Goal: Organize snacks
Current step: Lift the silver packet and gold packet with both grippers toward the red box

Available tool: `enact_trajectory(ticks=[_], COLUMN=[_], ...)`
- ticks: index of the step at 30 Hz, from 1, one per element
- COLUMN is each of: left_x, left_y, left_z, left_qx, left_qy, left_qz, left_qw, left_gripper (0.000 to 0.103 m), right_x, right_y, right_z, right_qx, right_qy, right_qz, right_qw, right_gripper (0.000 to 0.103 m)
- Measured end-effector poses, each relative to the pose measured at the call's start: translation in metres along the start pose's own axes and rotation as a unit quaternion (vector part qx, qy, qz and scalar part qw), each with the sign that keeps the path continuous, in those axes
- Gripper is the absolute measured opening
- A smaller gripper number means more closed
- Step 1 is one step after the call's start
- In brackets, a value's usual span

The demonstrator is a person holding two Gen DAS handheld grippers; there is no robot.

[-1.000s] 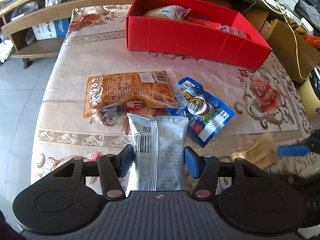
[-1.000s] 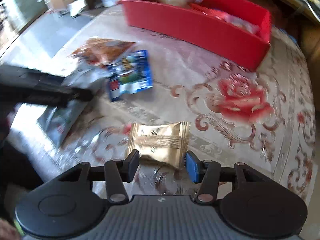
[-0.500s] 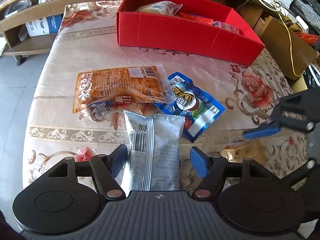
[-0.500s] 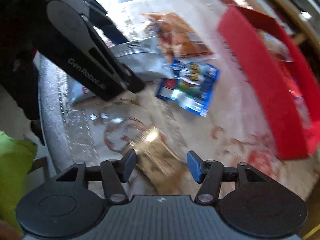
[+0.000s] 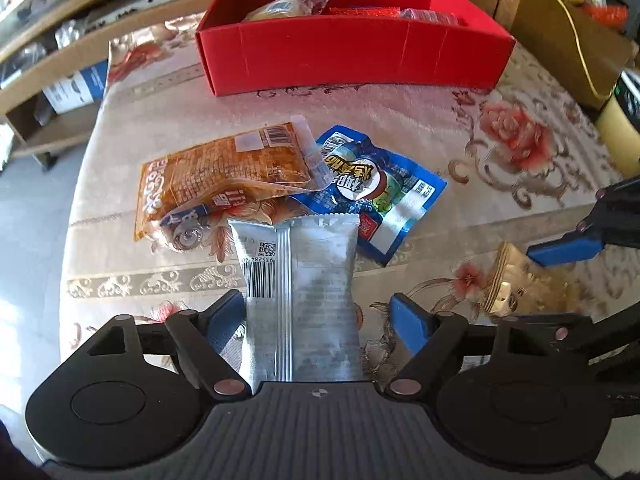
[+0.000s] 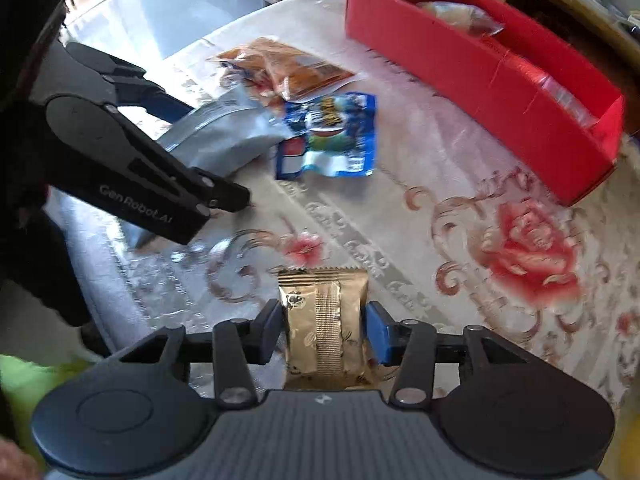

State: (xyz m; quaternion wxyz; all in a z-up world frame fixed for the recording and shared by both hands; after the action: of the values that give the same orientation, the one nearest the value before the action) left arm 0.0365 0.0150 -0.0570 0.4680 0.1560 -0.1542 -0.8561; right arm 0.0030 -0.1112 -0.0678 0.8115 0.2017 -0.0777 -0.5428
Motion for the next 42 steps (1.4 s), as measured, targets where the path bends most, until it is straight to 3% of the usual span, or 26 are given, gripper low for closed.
enact_trajectory(ticks=[7,9,11,13,15,17,20,21,24,34,37,40,42], left_x=[-0.001,0.002,0.003,0.003,0.003,0.003,0.002,0.002,0.0,0.009,0.014,0.011,0.007], left_y=[-0.001,-0.002,-0.003,-0.004,-0.004,-0.004,-0.003,-0.003,-0.002,-0.002,-0.001,-0.001,-0.002], left_z=[0.001,0.001,0.001,0.001,0.001,0.001,0.005,0.006,0.009,0.01,0.007,0.003,0.003], left_qx=[0.007,0.008,0.01,0.01,0.01,0.008,0.009,0.011,0.013,0.016,0.018,0.015,0.015], left_qy=[0.0,0.0,0.001,-0.001,0.0,0.001,0.005,0.006,-0.001,-0.009,0.003,0.014,0.008], left_qz=[0.008,0.001,-0.001,-0.002,-0.003,-0.003,0.001,0.004,0.016,0.005,-0.009,-0.008,-0.002], left_qw=[0.9999,1.0,1.0,0.9999,0.9999,1.0,0.9999,0.9999,0.9998,0.9998,0.9998,0.9998,0.9999], left_gripper=[0.082,0.085,0.088,0.088,0.088,0.086,0.071,0.062,0.057,0.057,0.062,0.076,0.075], right_x=[0.006,0.008,-0.001,-0.014,-0.018,-0.013,-0.004,-0.003,-0.003,0.011,0.014,0.013,0.013], right_y=[-0.004,-0.004,-0.005,-0.01,-0.013,-0.01,-0.009,-0.009,-0.008,-0.013,-0.011,-0.01,-0.009], right_z=[0.004,0.003,-0.004,-0.008,-0.009,-0.004,0.003,0.005,0.007,0.016,0.015,0.007,0.006], right_qx=[0.019,0.013,0.004,0.003,0.001,0.005,0.013,0.015,0.015,0.035,0.037,0.028,0.03], right_qy=[0.006,0.039,0.06,0.04,0.026,0.019,0.002,-0.002,-0.004,-0.015,-0.017,-0.028,-0.028], right_qz=[-0.008,-0.018,-0.004,0.037,0.042,0.021,-0.006,-0.011,-0.017,-0.06,-0.069,-0.066,-0.068], right_qw=[1.0,0.999,0.998,0.999,0.999,1.0,1.0,1.0,1.0,0.997,0.997,0.997,0.997], right_gripper=[0.048,0.085,0.098,0.099,0.097,0.077,0.052,0.049,0.039,0.039,0.039,0.039,0.039])
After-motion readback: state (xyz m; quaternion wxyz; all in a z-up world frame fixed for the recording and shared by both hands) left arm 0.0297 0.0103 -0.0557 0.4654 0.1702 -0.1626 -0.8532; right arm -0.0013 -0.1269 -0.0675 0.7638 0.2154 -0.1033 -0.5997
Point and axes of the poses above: each gripper's, at about its wrist camera, not at the fingertips, and z roughly against the way its jaws point, x to its right, y to its top, the point moved 1 cm from there along -z, roughly the way its jaws point, and after that the axes turned 11 degrees about -z, right-handed, at the moved point
